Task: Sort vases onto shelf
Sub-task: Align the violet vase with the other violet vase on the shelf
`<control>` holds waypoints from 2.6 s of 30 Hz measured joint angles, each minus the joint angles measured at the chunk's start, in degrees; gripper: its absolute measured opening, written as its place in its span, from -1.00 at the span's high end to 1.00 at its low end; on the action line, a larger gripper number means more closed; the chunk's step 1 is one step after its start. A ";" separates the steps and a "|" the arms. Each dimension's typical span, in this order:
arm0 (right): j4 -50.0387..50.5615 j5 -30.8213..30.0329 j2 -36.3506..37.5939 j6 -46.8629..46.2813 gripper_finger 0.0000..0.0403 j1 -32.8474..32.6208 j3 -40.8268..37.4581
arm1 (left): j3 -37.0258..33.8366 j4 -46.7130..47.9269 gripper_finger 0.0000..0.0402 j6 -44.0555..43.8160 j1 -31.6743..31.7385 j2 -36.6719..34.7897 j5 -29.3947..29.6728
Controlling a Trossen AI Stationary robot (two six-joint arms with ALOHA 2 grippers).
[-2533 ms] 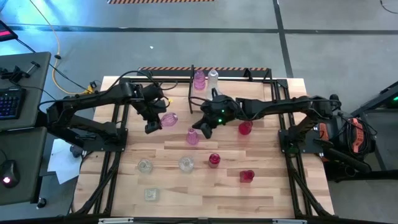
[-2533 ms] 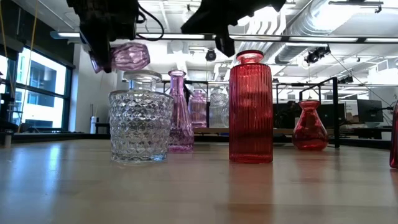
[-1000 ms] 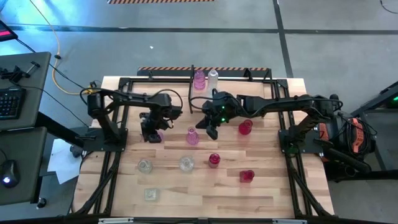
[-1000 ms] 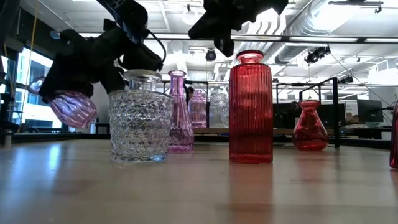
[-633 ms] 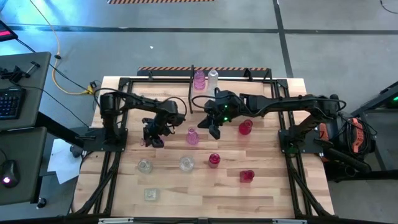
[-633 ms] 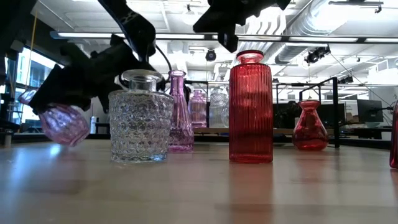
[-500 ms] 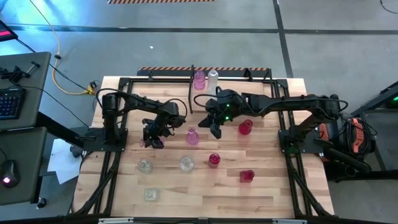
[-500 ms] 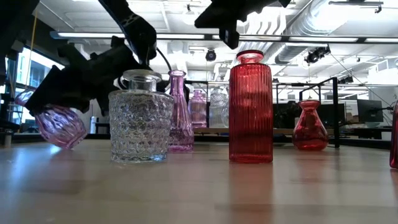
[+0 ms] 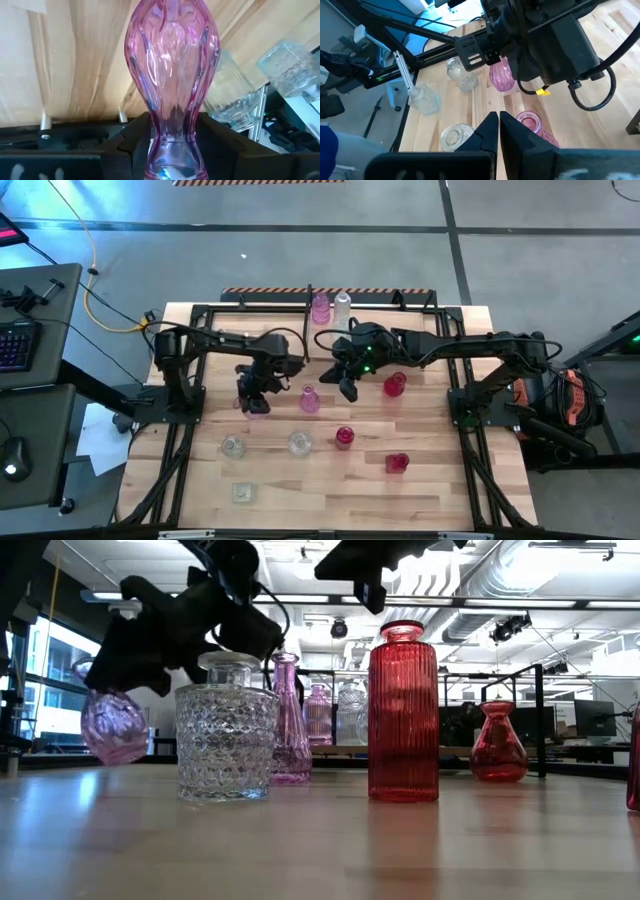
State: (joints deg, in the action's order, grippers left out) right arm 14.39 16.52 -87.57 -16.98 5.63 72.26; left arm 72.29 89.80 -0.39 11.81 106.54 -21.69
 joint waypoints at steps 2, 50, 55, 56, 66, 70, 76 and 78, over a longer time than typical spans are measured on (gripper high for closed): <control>0.01 -0.01 -0.02 0.02 1.00 0.00 0.00 | 0.25 -0.30 0.29 -0.49 0.02 0.00 0.00; 1.29 2.30 -0.73 1.35 0.81 2.30 -0.02 | -2.61 -27.73 0.12 -27.14 1.38 -39.28 21.92; 1.21 6.90 -3.47 -1.23 0.42 4.50 -0.02 | -2.92 -28.04 0.12 -30.85 1.11 -46.23 26.00; 1.21 7.61 -4.14 -1.90 0.34 4.94 -0.02 | -2.92 -28.16 0.12 -30.95 0.97 -47.17 26.41; -1.78 7.34 -6.56 -5.50 0.10 5.99 -0.02 | -2.92 -28.13 0.12 -29.39 0.87 -50.64 27.71; 0.32 5.89 -6.68 -5.48 0.10 5.58 1.35 | -2.92 -28.31 0.12 -27.99 0.87 -49.97 27.75; 13.84 0.71 -10.21 1.91 0.10 4.53 16.42 | -2.92 -28.49 0.12 -26.82 0.92 -49.11 27.75; 20.79 -0.48 -13.28 5.48 0.10 4.35 23.11 | -2.92 -28.67 0.12 -26.53 0.92 -49.18 28.09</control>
State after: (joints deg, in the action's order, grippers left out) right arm 35.18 16.04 -100.85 -11.50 9.98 95.38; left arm 69.36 61.13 -26.92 12.73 57.36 6.40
